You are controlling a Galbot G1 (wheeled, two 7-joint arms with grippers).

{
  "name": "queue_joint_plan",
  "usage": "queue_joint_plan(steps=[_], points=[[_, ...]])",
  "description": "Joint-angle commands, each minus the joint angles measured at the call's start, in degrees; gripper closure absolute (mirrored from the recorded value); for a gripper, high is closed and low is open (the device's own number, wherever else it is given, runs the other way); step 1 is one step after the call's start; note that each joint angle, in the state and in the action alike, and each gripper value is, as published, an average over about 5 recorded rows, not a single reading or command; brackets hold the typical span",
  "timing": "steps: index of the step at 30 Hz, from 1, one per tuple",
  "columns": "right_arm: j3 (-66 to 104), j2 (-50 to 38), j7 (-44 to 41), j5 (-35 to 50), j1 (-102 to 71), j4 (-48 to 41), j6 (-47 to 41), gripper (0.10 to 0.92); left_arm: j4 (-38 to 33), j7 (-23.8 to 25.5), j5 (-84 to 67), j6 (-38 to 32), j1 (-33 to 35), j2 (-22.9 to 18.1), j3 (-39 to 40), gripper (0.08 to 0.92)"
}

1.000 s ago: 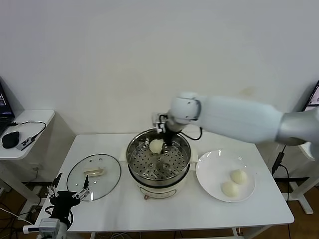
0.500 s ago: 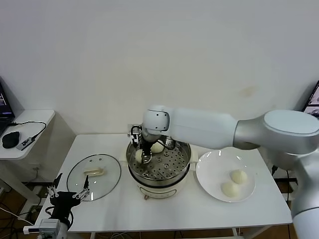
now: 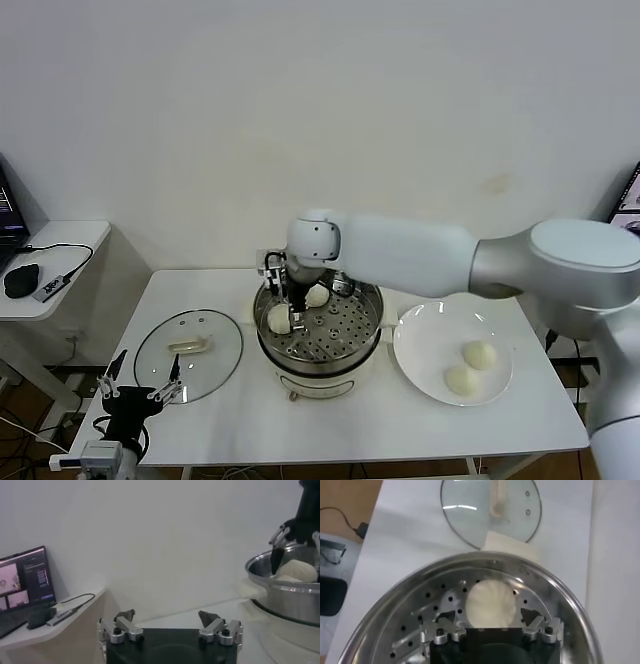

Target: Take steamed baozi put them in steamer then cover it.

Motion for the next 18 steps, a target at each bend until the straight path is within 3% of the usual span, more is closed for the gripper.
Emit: queue_joint_plan(steps=[1, 9, 18], points=[[-0.6, -10.8, -8.2, -4.3, 7.5, 6.6, 6.4, 0.203, -0.2, 0.0, 0.0, 0.1, 0.0, 0.0, 0.2, 0.177], [-3.1, -31.7, -12.0, -10.1, 11.9, 19.2, 13.0, 0.203, -0.9, 0.1, 0.2, 0.2, 0.6, 0.3, 0.8, 0.177], [-2.4, -50.4, -13.3, -23.7, 5.2, 23.0, 18.7, 0.203, -0.6, 0.0, 0.6, 0.1, 1.0, 0.3, 1.6, 0.177]])
